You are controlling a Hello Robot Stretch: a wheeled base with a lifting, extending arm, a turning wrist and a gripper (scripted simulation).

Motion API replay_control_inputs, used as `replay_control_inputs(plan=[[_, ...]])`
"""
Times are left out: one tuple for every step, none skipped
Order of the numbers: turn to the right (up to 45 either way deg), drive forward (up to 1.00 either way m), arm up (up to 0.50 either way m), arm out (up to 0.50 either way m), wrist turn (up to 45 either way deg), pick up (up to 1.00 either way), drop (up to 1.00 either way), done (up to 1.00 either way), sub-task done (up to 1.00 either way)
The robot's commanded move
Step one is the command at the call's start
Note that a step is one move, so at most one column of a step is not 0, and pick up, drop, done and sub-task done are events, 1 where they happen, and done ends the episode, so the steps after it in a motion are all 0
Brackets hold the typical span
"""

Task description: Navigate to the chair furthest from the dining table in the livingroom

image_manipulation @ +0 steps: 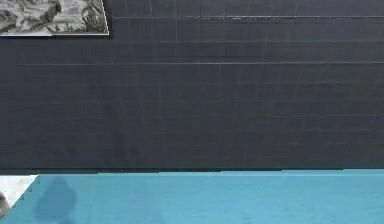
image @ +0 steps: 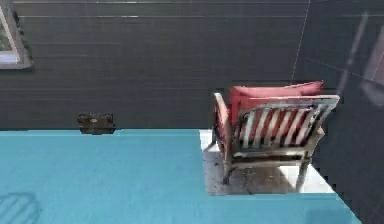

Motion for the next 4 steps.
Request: replay_control_inputs(plan=[[-27.0, 0.0, 0.0, 0.0, 0.0, 0.0, 0.0, 0.0, 0.0], [0.0, 0.9, 0.0, 0.0, 0.0, 0.0, 0.0, 0.0, 0.0], [45.0, 0.0, 0.0, 0.0, 0.0, 0.0, 0.0, 0.0, 0.0], [24.0, 0.0, 0.0, 0.0, 0.0, 0.0, 0.0, 0.0, 0.0]])
